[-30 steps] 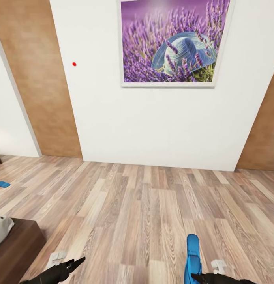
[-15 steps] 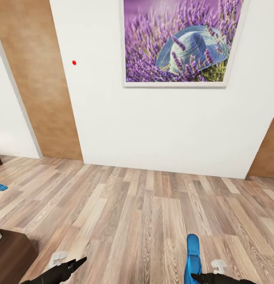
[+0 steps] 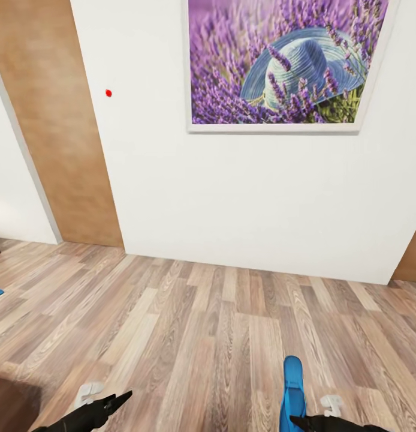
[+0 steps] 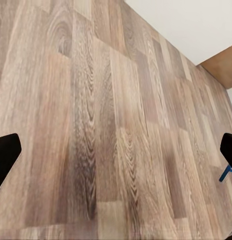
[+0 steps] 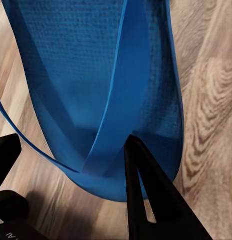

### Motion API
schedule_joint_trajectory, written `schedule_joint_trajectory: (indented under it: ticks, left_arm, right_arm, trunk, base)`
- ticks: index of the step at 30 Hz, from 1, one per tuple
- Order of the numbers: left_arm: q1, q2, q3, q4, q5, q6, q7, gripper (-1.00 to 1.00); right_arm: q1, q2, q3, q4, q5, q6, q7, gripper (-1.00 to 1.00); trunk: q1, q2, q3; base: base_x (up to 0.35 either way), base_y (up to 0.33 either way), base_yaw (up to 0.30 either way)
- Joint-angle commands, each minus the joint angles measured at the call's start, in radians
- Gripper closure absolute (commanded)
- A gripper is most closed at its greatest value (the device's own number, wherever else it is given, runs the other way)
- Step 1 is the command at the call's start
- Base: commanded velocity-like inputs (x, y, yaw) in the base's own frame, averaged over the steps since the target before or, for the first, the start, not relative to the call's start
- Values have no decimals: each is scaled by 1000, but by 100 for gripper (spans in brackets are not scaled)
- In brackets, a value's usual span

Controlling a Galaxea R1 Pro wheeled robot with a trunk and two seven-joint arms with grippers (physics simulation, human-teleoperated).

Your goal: In the bedroom, move the book from the bed onto either nightstand, and place the two sandals side by side next to the bed.

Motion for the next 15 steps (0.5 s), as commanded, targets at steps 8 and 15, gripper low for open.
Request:
schedule_joint_trajectory:
  ticks: [8,15]
  left_arm:
    - [-1,0,1,1,5,10,-3,-100]
    - [-1,0,1,0,5,10,-3,-100]
  right_arm:
    - [0,0,-11,0,8,1,6,100]
    - [0,0,-11,0,8,1,6,100]
  trunk:
    - [0,0,-1]
    - [0,0,-1]
  base:
    - [316,-60,176]
    - [316,-4,57]
